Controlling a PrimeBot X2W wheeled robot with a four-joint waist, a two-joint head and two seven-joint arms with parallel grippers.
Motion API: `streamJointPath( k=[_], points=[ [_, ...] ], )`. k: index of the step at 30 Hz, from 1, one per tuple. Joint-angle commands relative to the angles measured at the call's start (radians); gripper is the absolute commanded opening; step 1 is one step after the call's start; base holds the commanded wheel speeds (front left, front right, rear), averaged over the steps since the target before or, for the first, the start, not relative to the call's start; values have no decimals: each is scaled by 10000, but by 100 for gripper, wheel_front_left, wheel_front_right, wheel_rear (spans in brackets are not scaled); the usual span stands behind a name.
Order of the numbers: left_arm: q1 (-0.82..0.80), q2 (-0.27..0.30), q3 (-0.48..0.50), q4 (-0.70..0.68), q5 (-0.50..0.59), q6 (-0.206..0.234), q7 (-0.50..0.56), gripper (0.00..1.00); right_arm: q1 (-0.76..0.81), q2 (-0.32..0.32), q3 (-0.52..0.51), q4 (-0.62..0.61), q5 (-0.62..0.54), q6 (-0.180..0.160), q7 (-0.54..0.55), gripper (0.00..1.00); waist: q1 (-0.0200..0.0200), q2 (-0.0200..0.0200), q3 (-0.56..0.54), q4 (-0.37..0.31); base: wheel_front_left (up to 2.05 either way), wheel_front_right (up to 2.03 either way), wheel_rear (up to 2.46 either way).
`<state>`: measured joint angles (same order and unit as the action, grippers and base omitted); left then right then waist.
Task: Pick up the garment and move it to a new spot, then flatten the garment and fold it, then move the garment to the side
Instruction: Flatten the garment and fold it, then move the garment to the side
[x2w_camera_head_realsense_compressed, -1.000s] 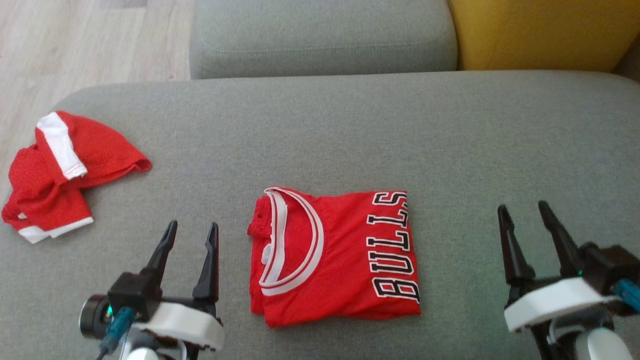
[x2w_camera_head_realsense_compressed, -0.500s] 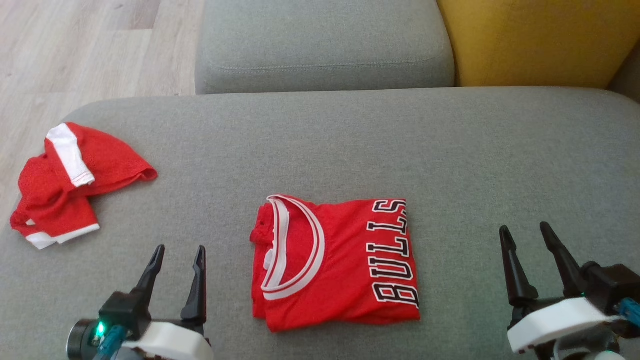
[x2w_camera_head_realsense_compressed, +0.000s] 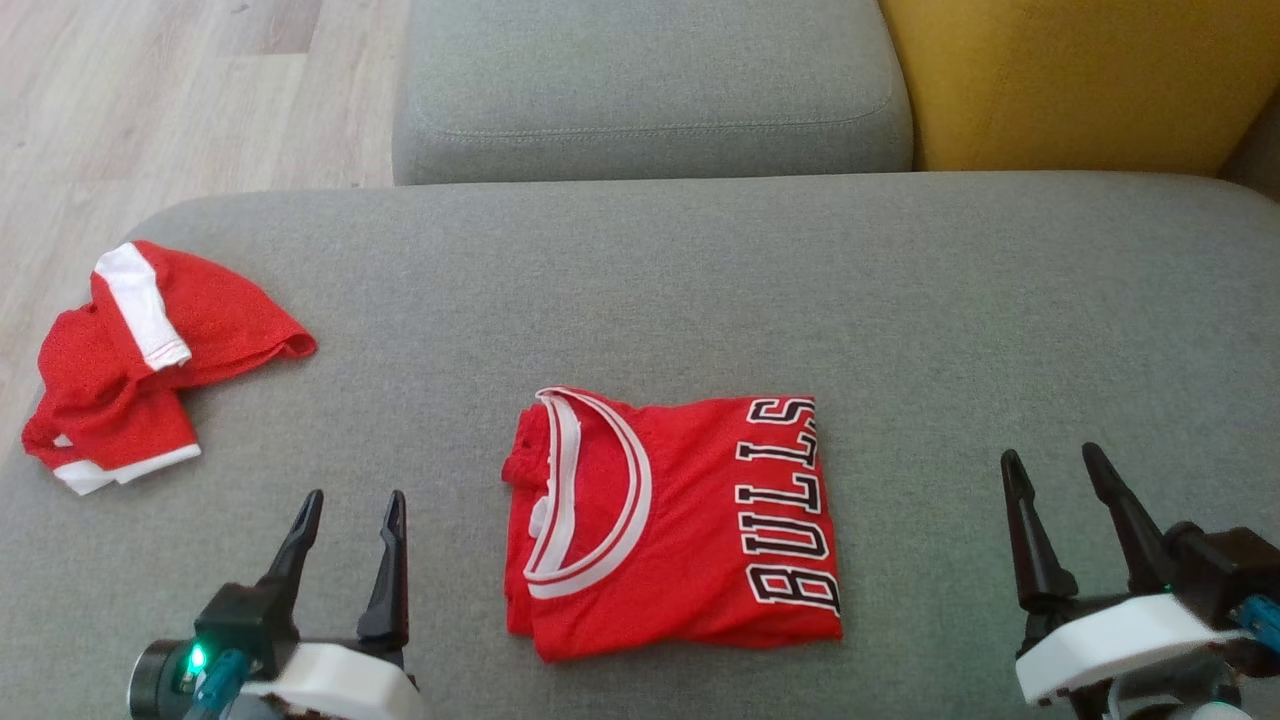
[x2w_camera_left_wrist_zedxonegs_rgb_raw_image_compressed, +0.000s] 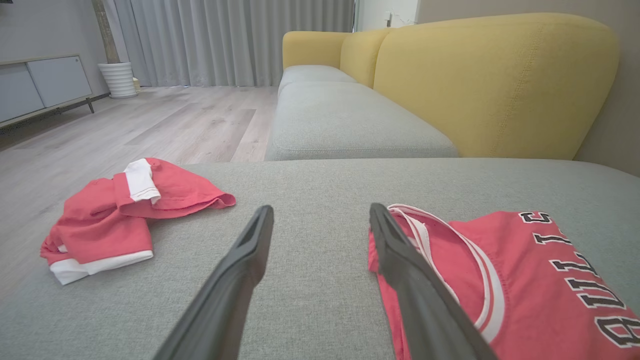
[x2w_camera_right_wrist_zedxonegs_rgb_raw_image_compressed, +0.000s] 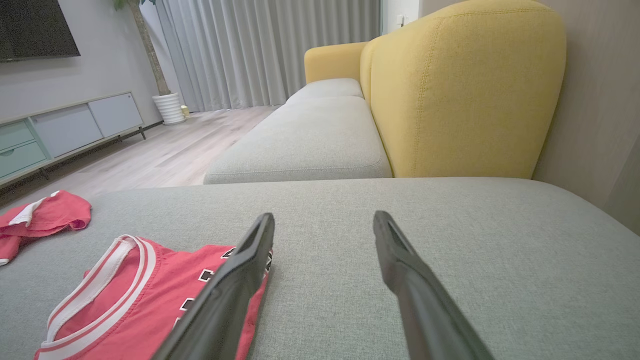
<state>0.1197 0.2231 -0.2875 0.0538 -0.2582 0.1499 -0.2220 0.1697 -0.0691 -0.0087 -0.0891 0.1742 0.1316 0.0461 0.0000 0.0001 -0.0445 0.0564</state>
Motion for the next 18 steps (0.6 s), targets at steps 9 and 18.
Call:
streamJointPath(
  k=[9, 18],
  points=[
    [-643, 188, 359, -451, -67, 122, -34, 100, -331, -21, 115, -302, -172, -9, 96, 100, 0, -1, 97, 166, 0, 0, 0],
    [-1530, -82, 88, -421, -5, -45, -181, 100, -910, -3, 343, 1570, -28, -9, 208, 100, 0, -1, 655, 1213, 0, 0, 0]
  ],
)
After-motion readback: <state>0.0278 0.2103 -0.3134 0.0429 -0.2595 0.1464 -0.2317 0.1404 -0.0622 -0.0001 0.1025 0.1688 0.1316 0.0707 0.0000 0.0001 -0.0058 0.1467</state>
